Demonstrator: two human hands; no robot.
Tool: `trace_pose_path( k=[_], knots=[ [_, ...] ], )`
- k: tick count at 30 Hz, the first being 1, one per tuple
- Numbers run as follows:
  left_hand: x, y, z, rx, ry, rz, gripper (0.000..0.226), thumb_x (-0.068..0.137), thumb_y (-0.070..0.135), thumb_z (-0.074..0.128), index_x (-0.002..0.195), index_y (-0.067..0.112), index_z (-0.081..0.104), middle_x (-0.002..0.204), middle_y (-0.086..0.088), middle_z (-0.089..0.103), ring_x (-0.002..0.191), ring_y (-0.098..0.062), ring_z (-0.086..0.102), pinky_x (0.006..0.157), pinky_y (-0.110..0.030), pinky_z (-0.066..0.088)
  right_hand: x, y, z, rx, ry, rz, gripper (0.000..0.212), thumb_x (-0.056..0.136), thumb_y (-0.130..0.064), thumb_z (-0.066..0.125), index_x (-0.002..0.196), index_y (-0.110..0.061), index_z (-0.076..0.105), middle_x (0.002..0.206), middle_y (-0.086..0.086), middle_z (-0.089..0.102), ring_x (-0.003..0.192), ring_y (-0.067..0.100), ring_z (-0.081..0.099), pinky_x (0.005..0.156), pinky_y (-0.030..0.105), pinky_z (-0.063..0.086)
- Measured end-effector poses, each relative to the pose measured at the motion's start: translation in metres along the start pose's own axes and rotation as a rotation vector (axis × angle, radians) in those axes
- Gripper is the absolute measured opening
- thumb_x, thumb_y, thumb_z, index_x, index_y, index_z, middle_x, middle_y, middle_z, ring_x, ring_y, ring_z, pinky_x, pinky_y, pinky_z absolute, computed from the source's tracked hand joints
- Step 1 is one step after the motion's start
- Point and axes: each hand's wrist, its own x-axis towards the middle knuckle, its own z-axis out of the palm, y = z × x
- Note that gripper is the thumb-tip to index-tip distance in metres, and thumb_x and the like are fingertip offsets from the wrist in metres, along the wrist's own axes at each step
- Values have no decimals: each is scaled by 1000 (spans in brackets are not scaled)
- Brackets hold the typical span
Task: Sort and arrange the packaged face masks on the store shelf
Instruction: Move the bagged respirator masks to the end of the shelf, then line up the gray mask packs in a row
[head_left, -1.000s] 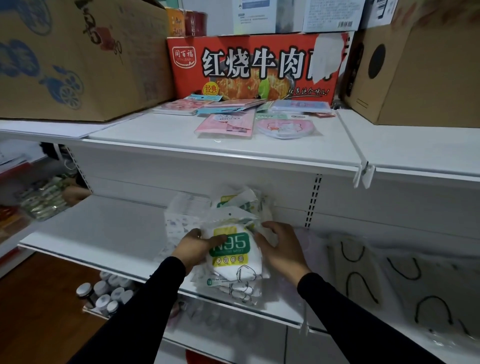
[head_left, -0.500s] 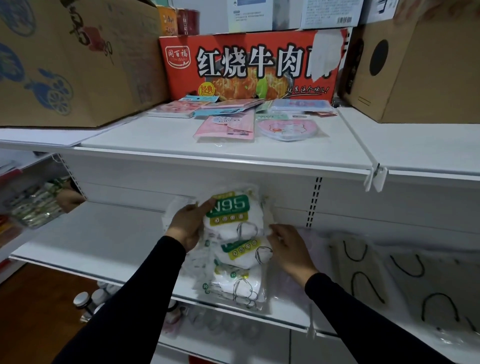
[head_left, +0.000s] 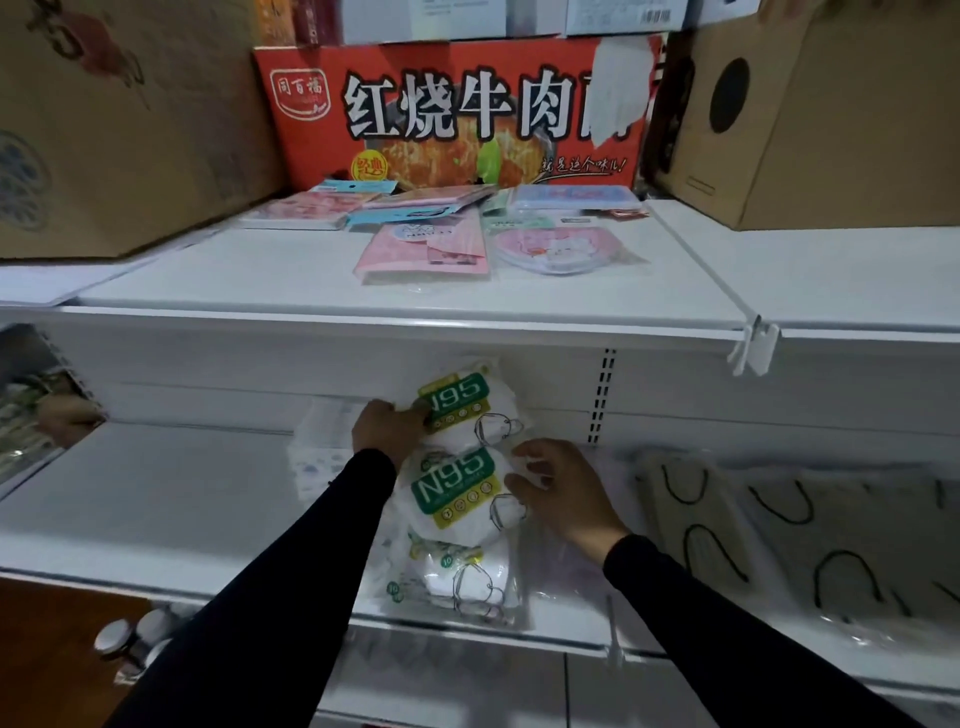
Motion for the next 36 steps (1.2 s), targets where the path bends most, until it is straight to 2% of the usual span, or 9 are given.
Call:
trace_pose_path(
  k=[3,5,12,17,23,27,31,34,36],
  knots=[
    [-9,7,4,16,-29,73,65,81,44,69,130,4,52,131,-14,58,118,-30,56,100,-39,47,1,2,1,-18,-27,-21,25,84,-25,72,105,-31,60,119,-1,58,101,6,59,91,26,51],
    [-12,11,6,44,-16,108,63,85,41,66,134,5,48,136,-14,54,124,-29,51,103,-35,43,2,2,1,-42,-32,-19,23,84,-24,71,103,-32,60,118,-1,59,100,5,59,90,24,50],
    [-12,11,-1,110,55,142,58,88,41,61,132,5,48,131,-18,56,120,-31,53,97,-34,42,0,4,-6,-38,52,3,14,86,-29,69,96,-31,60,108,-5,61,95,2,60,78,14,45],
    [-25,32,-3,101,111,362,47,91,42,56,129,14,53,124,-13,59,112,-25,57,87,-26,41,-2,3,-23,-21,145,8,7,89,-28,66,86,-31,60,101,-8,62,92,3,63,73,12,46],
    [-61,66,40,31,-115,564,41,93,39,54,129,18,56,124,-5,57,108,-20,59,97,-30,45,-13,16,-57,-2,292,58,8,91,-25,64,99,-26,61,108,2,64,89,9,63,79,21,48],
    [-86,78,86,49,-312,612,43,94,40,54,132,20,56,130,-4,55,118,-18,54,105,-34,42,-37,28,-93,1,378,166,15,93,-27,62,104,-17,64,103,6,68,90,21,66,85,35,54],
    [-114,80,138,57,-544,600,45,94,42,53,135,23,53,132,-4,56,117,-19,55,106,-33,41,-72,47,-137,-100,504,243,22,93,-28,61,110,-14,64,103,3,64,88,16,62,80,24,45],
    [-143,75,175,102,-639,606,46,96,40,49,138,23,48,136,-2,53,121,-16,51,106,-25,36,-97,69,-175,-184,521,323,28,94,-26,59,115,-8,64,110,12,66,101,25,61,89,30,46],
    [-163,74,200,128,-697,604,47,97,40,47,140,21,45,140,-3,50,122,-17,51,108,-27,36,-111,84,-204,-221,529,362,26,93,-20,59,112,-3,64,107,18,67,101,29,61,86,28,45]
  ],
)
